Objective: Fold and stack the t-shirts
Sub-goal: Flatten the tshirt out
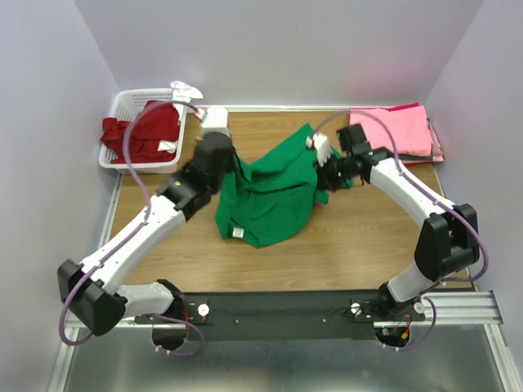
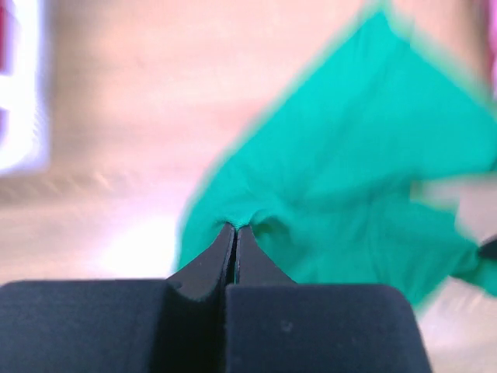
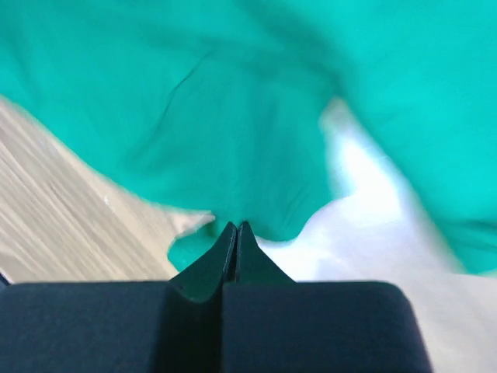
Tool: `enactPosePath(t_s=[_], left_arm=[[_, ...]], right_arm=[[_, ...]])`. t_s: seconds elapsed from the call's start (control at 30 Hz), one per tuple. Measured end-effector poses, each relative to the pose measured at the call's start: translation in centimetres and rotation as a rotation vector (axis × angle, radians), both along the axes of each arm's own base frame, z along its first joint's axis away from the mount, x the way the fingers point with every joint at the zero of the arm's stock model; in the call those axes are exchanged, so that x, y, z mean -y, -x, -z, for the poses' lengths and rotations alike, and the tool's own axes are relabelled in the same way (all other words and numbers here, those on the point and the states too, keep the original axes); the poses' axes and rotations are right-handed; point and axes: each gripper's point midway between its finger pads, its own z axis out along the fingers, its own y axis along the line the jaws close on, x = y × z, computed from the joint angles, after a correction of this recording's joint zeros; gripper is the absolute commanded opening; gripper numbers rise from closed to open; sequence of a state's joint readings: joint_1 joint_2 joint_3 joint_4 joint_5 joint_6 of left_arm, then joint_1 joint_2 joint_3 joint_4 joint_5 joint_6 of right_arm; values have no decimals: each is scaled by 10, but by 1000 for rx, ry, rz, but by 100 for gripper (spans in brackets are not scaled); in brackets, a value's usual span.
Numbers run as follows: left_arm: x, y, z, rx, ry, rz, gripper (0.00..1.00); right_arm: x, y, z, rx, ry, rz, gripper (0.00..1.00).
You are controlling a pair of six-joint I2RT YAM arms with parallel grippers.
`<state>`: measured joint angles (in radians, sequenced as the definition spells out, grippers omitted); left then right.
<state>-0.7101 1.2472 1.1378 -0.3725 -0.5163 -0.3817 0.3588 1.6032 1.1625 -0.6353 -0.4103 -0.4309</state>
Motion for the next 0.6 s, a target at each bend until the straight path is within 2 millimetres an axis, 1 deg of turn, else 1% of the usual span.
enactPosePath(t_s=[0.07,0.1,0.17,0.2,0.23,0.27,0.3,0.33,0.37,0.4,0.43,0.47,0.5,0.53,0.57,0.6], left_arm=[[-15,-12,-40,84,56,-33,0],[-27,-19,-67,132,81,-52,0],[-38,-29,-124,238,126,-63,0],[-42,-32,-142,270,138,-65,0],[-47,-35,-166,318,155,-71,0],[-54,-36,-194,371,175,-77,0],[-58,-35,-217,416,193,-79,0],[-64,-34,-244,470,213,-86,0],[-67,-33,-258,499,226,-85,0],[-72,-29,-285,551,249,-89,0],[-75,-26,-304,591,268,-86,0],[-78,-22,-317,618,281,-84,0],[-82,-16,-334,658,300,-81,0],[-84,-10,-348,689,315,-76,0],[-88,-3,-360,719,329,-71,0],[-88,0,-364,730,336,-64,0]], right_arm=[[-8,-26,-50,130,-35,-9,0],[-11,-35,-72,180,-48,-12,0],[-17,-56,-135,336,-89,-20,0],[-19,-65,-172,432,-116,-22,0],[-19,-67,-192,481,-127,-22,1],[-18,-67,-224,556,-146,-20,0],[-16,-65,-254,623,-162,-17,0],[-14,-64,-273,666,-172,-11,0],[-11,-62,-298,725,-184,-2,0],[-9,-61,-317,770,-194,7,0],[-5,-58,-336,814,-204,18,1],[2,-53,-356,861,-213,34,0],[10,-50,-369,895,-214,55,0],[15,-48,-376,913,-212,68,0],[27,-44,-388,947,-206,99,0],[33,-41,-393,961,-201,115,0]])
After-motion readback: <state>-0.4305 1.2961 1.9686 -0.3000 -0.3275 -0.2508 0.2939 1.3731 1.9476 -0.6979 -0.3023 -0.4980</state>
